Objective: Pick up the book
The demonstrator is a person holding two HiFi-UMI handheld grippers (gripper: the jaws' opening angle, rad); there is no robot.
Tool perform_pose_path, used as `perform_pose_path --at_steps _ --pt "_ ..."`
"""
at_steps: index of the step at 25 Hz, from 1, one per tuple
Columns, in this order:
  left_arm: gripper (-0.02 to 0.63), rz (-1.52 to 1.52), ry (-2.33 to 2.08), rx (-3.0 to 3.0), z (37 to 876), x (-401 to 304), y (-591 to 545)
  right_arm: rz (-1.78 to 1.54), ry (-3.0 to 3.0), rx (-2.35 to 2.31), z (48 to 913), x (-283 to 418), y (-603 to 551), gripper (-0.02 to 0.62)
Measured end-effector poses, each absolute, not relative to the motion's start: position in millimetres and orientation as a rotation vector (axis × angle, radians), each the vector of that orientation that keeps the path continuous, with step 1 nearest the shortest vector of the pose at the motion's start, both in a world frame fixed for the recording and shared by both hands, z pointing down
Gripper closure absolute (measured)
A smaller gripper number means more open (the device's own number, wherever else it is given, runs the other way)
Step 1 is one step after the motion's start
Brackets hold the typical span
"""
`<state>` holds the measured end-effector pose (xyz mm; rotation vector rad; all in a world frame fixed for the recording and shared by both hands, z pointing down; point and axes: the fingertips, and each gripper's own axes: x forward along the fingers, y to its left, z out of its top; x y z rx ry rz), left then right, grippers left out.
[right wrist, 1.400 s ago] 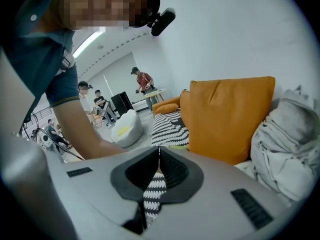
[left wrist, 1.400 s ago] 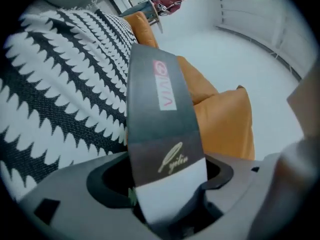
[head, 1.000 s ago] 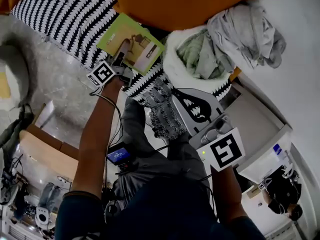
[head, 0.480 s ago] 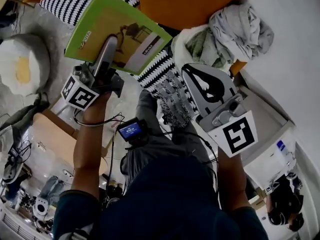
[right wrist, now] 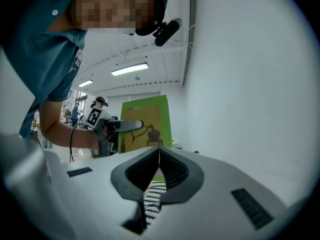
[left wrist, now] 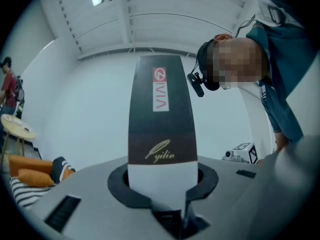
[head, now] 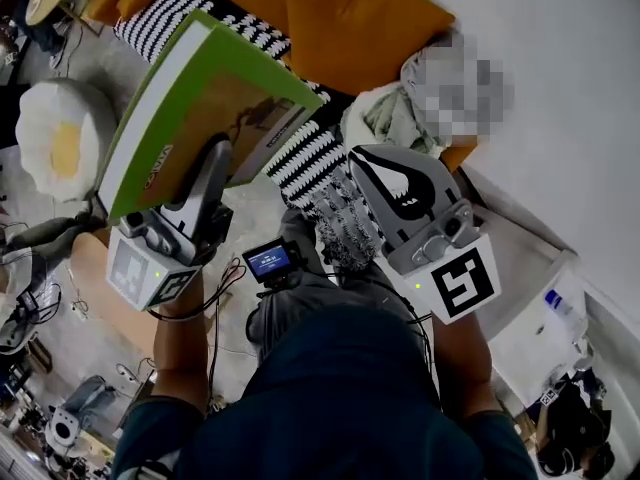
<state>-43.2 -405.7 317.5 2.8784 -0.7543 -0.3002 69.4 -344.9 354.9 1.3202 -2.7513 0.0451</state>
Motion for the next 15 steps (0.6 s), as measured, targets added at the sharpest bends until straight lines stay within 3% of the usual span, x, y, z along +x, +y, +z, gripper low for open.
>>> perform_pose_path --at_steps 10,15 --pt "0.497 -0.247 -0.915 3.167 188.9 -72.1 -314.0 -0.238 -2.831 1.225 248.3 31.5 -282.6 0.581" --pt "0.495 -0.129 -0.973 3.281 197.1 -110.5 -261.0 -0.335 -2.862 1.171 211.4 16.9 -254.0 0.581"
